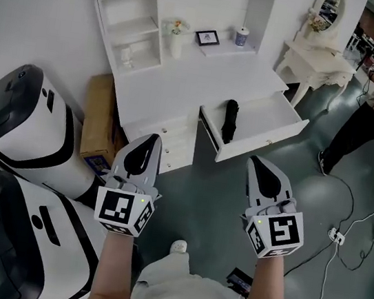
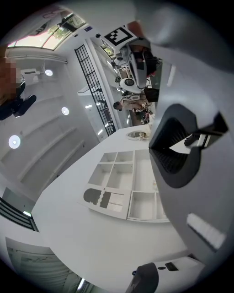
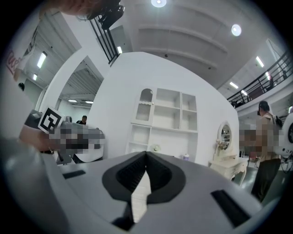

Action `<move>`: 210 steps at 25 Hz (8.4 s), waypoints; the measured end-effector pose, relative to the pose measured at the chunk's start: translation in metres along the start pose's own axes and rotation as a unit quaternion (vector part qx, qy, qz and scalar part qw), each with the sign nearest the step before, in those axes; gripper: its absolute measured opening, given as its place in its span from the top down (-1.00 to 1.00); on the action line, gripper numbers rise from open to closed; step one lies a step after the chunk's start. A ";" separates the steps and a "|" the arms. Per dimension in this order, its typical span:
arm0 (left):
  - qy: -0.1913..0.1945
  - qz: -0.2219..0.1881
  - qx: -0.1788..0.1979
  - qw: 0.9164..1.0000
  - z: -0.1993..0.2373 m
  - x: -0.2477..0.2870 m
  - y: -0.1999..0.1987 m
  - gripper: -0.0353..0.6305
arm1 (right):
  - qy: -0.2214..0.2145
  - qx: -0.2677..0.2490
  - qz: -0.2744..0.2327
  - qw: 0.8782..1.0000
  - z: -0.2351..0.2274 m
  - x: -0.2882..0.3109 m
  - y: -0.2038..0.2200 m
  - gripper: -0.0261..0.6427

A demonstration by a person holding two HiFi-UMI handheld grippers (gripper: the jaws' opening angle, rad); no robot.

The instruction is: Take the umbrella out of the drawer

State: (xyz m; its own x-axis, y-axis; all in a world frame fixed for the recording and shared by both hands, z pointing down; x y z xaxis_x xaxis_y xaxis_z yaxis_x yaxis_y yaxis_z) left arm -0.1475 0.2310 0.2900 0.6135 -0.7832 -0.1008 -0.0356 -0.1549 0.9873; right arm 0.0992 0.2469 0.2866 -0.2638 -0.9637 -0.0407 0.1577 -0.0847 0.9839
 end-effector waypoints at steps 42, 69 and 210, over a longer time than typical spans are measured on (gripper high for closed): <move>0.008 0.008 -0.002 1.000 0.154 0.214 0.056 0.87 | 0.077 0.029 0.017 0.997 -0.096 0.248 0.050 0.89; -0.012 0.049 -0.022 0.998 0.208 0.359 0.091 0.87 | 0.053 0.092 0.109 0.988 -0.181 0.399 0.099 0.02; 0.057 0.043 -0.021 0.997 0.242 0.380 0.099 0.87 | 0.206 0.268 0.499 0.798 -0.170 0.419 0.320 0.20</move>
State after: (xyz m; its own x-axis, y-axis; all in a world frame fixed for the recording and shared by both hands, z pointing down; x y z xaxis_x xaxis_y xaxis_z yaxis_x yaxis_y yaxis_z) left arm -0.1086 -0.2276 0.3200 0.6949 -0.7191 -0.0026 -0.0614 -0.0629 0.9961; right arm 0.2006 -0.2272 0.5545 0.0912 -0.4943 0.8645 -0.3658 0.7908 0.4908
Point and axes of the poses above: the fingertips, and each gripper's own axes: x forward along the fingers, z to its left, y out of its underside, the point moved 6 cm from there along -x, backward along the fingers, and after that the axes turned 14 degrees about y, right-handed, at the moved point
